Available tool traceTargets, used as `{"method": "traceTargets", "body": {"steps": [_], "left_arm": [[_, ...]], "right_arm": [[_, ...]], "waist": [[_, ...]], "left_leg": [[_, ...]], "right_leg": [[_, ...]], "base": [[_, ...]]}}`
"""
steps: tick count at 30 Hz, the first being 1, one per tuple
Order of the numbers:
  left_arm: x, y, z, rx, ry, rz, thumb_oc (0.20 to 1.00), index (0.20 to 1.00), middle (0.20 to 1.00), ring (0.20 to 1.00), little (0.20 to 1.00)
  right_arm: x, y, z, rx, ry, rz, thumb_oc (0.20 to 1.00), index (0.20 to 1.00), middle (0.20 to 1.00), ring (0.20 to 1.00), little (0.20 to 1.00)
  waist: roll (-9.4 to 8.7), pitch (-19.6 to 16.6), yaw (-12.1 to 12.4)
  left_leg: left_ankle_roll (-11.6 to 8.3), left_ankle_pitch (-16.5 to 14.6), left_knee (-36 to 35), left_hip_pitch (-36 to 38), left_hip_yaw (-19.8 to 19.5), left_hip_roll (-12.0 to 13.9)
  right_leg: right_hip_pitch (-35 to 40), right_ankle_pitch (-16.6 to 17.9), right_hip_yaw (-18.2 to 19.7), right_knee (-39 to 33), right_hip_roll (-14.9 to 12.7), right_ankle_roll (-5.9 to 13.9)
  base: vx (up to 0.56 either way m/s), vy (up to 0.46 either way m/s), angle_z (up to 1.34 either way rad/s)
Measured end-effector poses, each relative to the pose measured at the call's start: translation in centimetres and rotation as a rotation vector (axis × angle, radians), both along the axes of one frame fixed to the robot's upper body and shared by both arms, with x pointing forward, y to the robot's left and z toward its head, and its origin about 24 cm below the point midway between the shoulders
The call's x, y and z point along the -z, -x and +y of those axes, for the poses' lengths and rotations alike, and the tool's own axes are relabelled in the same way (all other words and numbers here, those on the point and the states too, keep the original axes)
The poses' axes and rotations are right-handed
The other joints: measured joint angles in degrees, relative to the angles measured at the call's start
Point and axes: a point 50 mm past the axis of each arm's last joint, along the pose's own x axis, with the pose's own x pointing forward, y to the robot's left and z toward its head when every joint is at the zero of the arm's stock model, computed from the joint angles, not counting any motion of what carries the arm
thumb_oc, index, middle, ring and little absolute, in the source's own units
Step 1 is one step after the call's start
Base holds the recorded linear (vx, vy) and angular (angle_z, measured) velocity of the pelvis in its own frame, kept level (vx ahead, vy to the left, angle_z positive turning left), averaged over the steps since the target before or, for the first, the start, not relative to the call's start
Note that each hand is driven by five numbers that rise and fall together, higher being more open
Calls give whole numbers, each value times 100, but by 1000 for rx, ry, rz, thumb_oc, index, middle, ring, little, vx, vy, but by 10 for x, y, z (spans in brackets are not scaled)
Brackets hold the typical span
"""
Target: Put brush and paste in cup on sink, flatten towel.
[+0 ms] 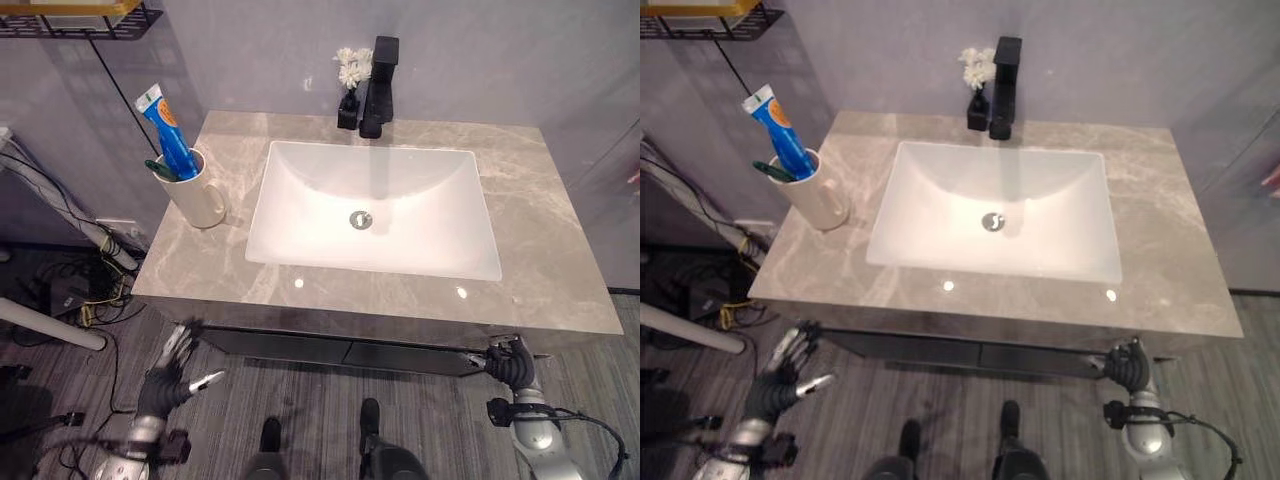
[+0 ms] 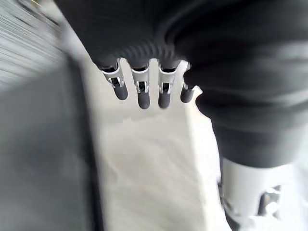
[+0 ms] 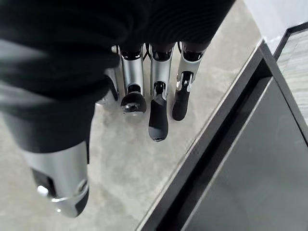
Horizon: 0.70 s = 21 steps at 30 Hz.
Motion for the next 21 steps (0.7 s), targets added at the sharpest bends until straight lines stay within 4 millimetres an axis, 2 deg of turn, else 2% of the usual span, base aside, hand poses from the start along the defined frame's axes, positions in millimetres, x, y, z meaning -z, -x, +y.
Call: {"method": "traceTargets", "body": {"steps": [2,4,5,6,7,8,10,11,12,13,15,17,21], "left_arm": [[-2,1,5,-24,-9,-10,1000,1000,1000,1000,1000],[-8,-3,7,-30,-19,-40,1000,1000,1000,1000,1000],[-14,-7,9,-32,-28,-72,1000,1000,1000,1000,1000],[-18,-11,10,-28,-34,-90,1000,1000,1000,1000,1000],[-21,-9,7,-21,-35,-100,1000,1000,1000,1000,1000],[-25,-8,8,-25,-38,-116,1000,1000,1000,1000,1000],[-42,-11,7,-20,-49,-192,1000,1000,1000,1000,1000],[-51,-13,9,-4,-72,-227,1000,1000,1000,1000,1000],[-57,-17,10,-7,-73,-269,1000,1000,1000,1000,1000],[-56,-15,10,-9,-67,-260,1000,1000,1000,1000,1000],[-57,-17,9,-5,-66,-270,1000,1000,1000,1000,1000],[-67,-25,5,16,-66,-325,1000,1000,1000,1000,1000],[-80,-37,4,55,-89,-383,1000,1000,1000,1000,1000]], "right_arm": [[5,4,-1,-15,-11,41,1000,1000,1000,1000,1000],[12,6,-1,-33,-19,86,1000,1000,1000,1000,1000],[18,8,0,-40,-22,115,1000,1000,1000,1000,1000],[22,11,-1,-37,-27,137,1000,1000,1000,1000,1000],[29,15,-5,-22,-25,174,1000,1000,1000,1000,1000],[37,18,-5,-1,-40,206,1000,1000,1000,1000,1000],[44,23,-4,5,-53,241,1000,1000,1000,1000,1000],[49,29,-1,11,-67,258,1000,1000,1000,1000,1000],[53,29,-1,21,-76,272,1000,1000,1000,1000,1000],[51,28,-2,17,-70,270,1000,1000,1000,1000,1000],[54,29,-1,12,-77,282,1000,1000,1000,1000,1000],[63,34,1,19,-89,327,1000,1000,1000,1000,1000],[76,42,7,29,-120,387,1000,1000,1000,1000,1000]], "waist": [[99,-39,164],[92,-93,176],[-4,-106,170],[-64,-76,198],[44,-138,298],[93,-180,371],[157,-179,377],[-18,-207,313],[-125,-158,402],[-67,-191,427],[-70,-179,406],[-159,-147,337],[-262,-106,277]], "left_leg": [[-19,7,-26,-46,-102,24],[-15,-2,-25,-207,-190,4],[-44,-61,45,-312,-183,-89],[4,-65,428,-493,-162,-217],[140,-185,650,-505,-194,-283],[36,-113,480,-496,-233,-261],[44,-103,281,-515,-309,-224],[18,-110,205,-500,-324,-343],[0,-61,424,-552,-329,-470],[28,-105,474,-482,-324,-446],[11,4,319,-386,-286,-468],[30,81,200,-378,-147,-476],[20,240,61,-220,24,-503]], "right_leg": [[36,20,-85,45,-13,13],[-14,-21,-172,-4,-50,53],[-94,-25,-260,-5,-151,51],[-134,-11,-275,22,-264,52],[-154,-13,-315,22,-297,113],[-149,-7,-309,59,-327,233],[-406,-181,-300,820,-363,48],[-442,-414,-267,846,-475,61],[-448,-361,-248,763,-550,33],[-430,-323,-234,709,-491,51],[-306,-232,-150,467,-496,137],[-177,-149,-139,89,-500,231],[-163,52,-5,-1,-511,155]], "base": [[-69,-27,30],[-42,-9,55],[-54,2,56],[-64,13,34],[-47,14,12],[-41,14,11],[-37,9,50],[-46,8,55],[-45,5,14],[-42,7,-21],[-40,10,-23],[-61,27,-13],[-35,24,-24]]}}
